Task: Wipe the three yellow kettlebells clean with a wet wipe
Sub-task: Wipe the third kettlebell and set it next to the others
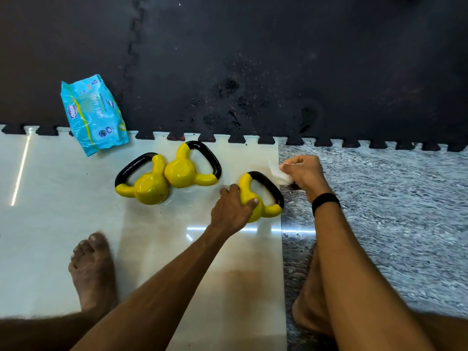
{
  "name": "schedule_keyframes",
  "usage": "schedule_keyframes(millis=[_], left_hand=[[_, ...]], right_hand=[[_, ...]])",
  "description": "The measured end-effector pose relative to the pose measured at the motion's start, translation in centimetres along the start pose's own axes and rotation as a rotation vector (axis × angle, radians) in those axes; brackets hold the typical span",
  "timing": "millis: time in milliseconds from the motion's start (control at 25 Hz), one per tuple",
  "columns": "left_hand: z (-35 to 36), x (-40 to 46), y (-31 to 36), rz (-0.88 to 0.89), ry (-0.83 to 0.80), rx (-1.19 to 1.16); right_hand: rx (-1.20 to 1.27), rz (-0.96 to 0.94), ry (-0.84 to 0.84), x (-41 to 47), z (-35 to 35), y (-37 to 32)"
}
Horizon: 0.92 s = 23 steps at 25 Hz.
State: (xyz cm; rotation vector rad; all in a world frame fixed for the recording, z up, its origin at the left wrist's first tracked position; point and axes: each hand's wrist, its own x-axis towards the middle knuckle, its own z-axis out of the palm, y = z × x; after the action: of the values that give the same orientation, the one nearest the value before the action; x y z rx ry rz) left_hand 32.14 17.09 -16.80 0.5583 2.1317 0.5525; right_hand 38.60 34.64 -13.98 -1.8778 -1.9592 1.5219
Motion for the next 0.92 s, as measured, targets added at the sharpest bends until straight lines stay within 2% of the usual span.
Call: schedule_keyframes(millis=[40,120,200,360,440,600,640,840,920], left_hand=[[-0.1,0.3,0.0,0.008,-0.024,0.005],[-0.4,0.9,0.1,0.045,-0.075,0.071],[-0.6,1.6,0.2,0.086,-0.122,0.131],[0.2,1.8,0.9,0.125,-0.136,0.156],[0.5,1.7,1.2,0.132,-0.092,0.172],[0.1,1.6,0.6,0.142,-0.066,0.192],[-0.1,1.5,0.3,0.141,-0.070,0.168],[-1.8,1.6,-1.1,0.030,-0.028,-0.080],[-2.8,2.0,-1.7,0.003,-0.012,-0.080]], right_hand=[[0.008,-0.052,0.074,0.2,0.0,0.0],[-0.129,-0.147,0.180,0.3,0.0,0.5],[-0.266,-0.239,0.228,-0.3,0.6,1.3],[-0.315,-0.313,0.083,-1.1,3.1,4.5],[-0.280,-0.356,0.089,-1.6,4.0,6.0],[-0.058,-0.310,0.361,-2.3,3.2,6.3],[-0.027,-0.299,0.383,-2.1,2.9,6.2],[-0.044,-0.324,0.398,-1.5,3.5,5.0],[-0.061,-0.406,0.325,-1.6,4.8,4.9]])
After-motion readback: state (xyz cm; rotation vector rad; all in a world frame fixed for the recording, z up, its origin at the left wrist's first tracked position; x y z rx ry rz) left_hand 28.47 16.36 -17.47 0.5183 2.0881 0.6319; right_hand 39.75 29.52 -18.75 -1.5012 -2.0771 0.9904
